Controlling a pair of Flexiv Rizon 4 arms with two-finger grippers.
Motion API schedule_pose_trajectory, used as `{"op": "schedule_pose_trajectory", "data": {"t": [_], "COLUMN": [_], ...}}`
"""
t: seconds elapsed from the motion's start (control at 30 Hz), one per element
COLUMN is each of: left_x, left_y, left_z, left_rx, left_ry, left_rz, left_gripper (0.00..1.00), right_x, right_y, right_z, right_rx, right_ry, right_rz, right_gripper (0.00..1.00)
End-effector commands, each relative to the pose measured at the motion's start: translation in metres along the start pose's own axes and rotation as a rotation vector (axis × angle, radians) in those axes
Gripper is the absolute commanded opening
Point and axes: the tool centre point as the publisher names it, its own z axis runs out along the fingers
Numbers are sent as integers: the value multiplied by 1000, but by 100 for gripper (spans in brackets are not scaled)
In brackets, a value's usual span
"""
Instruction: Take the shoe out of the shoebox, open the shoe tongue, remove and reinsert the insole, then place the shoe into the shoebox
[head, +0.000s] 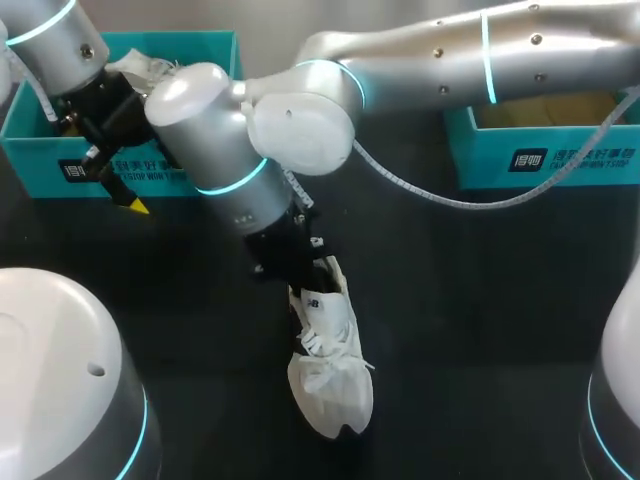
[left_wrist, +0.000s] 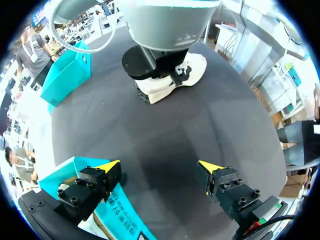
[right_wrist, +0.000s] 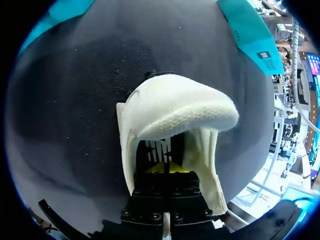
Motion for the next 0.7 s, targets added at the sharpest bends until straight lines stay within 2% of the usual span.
{"op": "schedule_pose_trajectory", "data": {"t": [0.03,0.23,0.43,0.7], "left_x": [0,0,0,0], "left_y": [0,0,0,0], "left_z": [0,0,0,0], "left_rx": [-2,-2,-2,-2], "left_ry": [2,2,2,2], "left_rz": [0,0,0,0], "left_gripper": [100,100,100,100], "right_x": [-3,-2,-6,-10], "right_y": [0,8,14,7], "right_z": [1,20,36,1], "right_rx": [23,79,99,17], "right_ry": [69,146,190,182], "right_rz": [240,219,209,154], "right_gripper": [0,0,0,0]}}
